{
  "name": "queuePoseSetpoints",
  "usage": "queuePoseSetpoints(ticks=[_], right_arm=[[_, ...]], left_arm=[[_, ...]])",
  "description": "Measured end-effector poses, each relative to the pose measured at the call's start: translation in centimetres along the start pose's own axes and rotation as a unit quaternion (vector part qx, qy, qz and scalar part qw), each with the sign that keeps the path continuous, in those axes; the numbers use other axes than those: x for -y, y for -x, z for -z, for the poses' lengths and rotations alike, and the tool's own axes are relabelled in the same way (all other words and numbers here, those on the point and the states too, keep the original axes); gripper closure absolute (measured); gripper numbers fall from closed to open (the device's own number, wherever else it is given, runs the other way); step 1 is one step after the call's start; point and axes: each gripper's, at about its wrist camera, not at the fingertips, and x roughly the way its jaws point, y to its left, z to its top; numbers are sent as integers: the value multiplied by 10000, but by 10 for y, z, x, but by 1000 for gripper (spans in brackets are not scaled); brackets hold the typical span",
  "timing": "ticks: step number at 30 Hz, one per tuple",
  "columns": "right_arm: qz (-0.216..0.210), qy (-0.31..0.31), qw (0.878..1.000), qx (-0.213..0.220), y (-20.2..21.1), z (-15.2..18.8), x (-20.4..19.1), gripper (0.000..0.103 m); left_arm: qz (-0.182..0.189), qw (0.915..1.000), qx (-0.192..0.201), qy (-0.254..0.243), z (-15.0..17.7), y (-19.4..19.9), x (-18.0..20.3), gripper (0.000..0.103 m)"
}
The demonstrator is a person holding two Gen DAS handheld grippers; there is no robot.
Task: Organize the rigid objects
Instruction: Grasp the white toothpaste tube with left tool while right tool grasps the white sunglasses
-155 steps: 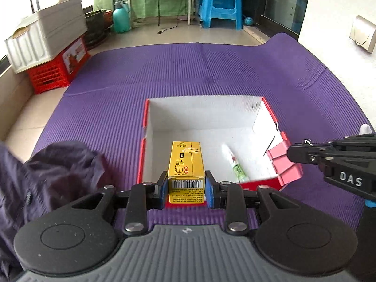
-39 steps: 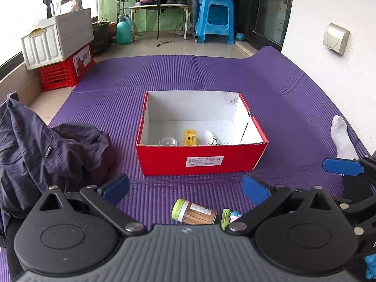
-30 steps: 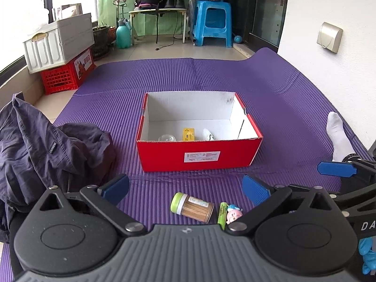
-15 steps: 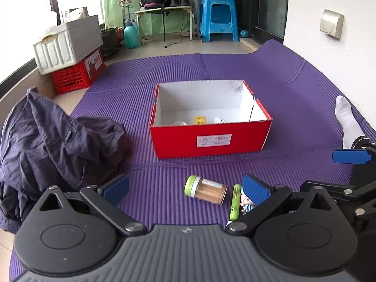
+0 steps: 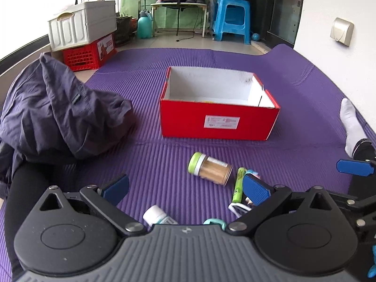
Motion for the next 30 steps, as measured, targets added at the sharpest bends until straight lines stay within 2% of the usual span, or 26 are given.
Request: queuePoseSetpoints(ticks=[4, 7, 9, 12, 17, 23, 27, 30], right_arm=[[-21, 126, 9998, -156, -9, 16, -2, 1], [-24, 103, 9992, -380, -19, 29, 0, 4], [50, 68, 9980, -623, -30, 39, 3, 8], [57, -6, 9953, -970, -44, 53, 6, 21], [42, 156, 9899, -1406, -61, 65, 4, 28], [120, 284, 9826, -1831, -84, 74, 4, 42], [153, 360, 9804, -1931, -93, 77, 5, 46], [204, 510, 9781, -2007, -101, 80, 3, 54]], left_arm=[[-179, 9997, -185, 17, 15, -15, 1, 0], [-312, 9982, -491, 149, 25, -32, -1, 0], [-343, 9960, -755, 329, 33, -46, -5, 0], [-488, 9924, -1058, 392, 44, -65, -10, 0], [-667, 9859, -1448, 504, 57, -91, -22, 0], [-659, 9827, -1670, 458, 62, -109, -21, 0], [-688, 9799, -1800, 506, 63, -119, -22, 0], [-694, 9782, -1873, 561, 63, -123, -23, 0]])
